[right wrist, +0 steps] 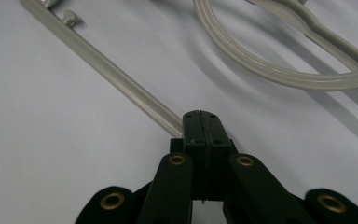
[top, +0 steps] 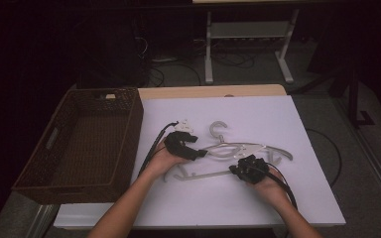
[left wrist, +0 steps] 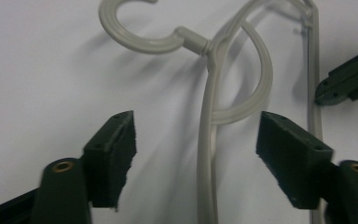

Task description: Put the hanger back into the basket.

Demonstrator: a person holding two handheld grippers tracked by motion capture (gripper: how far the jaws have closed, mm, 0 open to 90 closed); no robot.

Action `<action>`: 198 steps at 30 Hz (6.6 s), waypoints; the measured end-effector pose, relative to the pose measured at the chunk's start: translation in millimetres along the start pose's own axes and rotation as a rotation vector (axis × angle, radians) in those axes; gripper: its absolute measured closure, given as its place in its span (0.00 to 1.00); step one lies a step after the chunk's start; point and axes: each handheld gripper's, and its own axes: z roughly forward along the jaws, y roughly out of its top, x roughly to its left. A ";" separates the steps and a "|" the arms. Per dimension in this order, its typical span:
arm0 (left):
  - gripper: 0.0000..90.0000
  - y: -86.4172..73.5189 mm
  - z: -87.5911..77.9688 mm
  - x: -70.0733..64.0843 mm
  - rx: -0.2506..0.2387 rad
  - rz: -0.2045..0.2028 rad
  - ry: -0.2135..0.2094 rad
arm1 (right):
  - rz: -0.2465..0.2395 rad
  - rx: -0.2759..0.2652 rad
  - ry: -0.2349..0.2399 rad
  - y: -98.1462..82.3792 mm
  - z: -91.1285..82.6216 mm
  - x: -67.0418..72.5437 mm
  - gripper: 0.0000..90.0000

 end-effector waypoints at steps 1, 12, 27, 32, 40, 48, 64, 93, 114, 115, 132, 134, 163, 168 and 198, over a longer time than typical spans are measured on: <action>0.36 -0.5 1.7 -0.9 0.006 -0.001 -0.003 | 0.000 0.000 0.000 0.0 0.0 0.0 1.00; 0.57 2.6 13.6 -3.6 0.074 0.039 -0.006 | 0.000 0.000 0.000 -0.2 -0.2 -0.1 1.00; 0.75 1.4 15.8 -4.3 0.095 0.065 -0.018 | 0.000 0.000 0.000 -0.5 -0.4 -0.3 1.00; 0.83 1.4 15.9 -3.8 0.094 0.064 -0.020 | 0.000 0.001 0.000 -0.6 -0.5 -0.3 1.00; 0.90 0.8 15.8 -3.5 0.085 0.054 -0.032 | -0.001 0.001 -0.002 -0.6 -0.5 -0.2 1.00; 0.91 0.6 14.0 -1.8 0.073 0.050 -0.053 | -0.002 0.001 -0.001 -0.1 -2.2 0.2 1.00; 0.91 5.8 -0.9 -1.1 0.052 0.026 -0.023 | 0.083 -0.202 0.045 -13.4 -43.0 -4.6 0.46; 0.91 79.7 -100.7 -8.0 -0.021 -0.029 0.081 | 0.089 -0.310 0.037 -36.0 -66.5 0.6 0.25; 0.91 68.5 -194.8 16.4 -0.070 -0.111 0.171 | 0.098 -0.330 0.033 -36.0 -64.7 -0.2 0.16; 0.91 66.7 -199.7 18.2 -0.071 -0.111 0.179 | 0.102 -0.332 0.028 -35.7 -64.4 0.2 0.15; 0.91 32.4 -275.4 39.8 -0.110 -0.173 0.305 | 0.116 -0.335 0.014 -33.9 -60.6 0.6 0.00; 0.91 26.3 -284.1 42.8 -0.107 -0.181 0.326 | 0.120 -0.333 0.015 -34.1 -60.7 0.6 0.00; 0.91 -87.2 -382.3 86.0 -0.049 -0.340 0.624 | 0.116 -0.328 0.010 -35.0 -56.7 -0.4 0.00; 0.91 -104.3 -385.2 93.1 -0.012 -0.360 0.664 | 0.117 -0.327 0.009 -34.9 -56.1 -1.0 0.00; 0.90 -129.2 -361.7 102.2 0.104 -0.354 0.640 | 0.116 -0.326 0.006 -35.3 -56.1 -1.9 0.00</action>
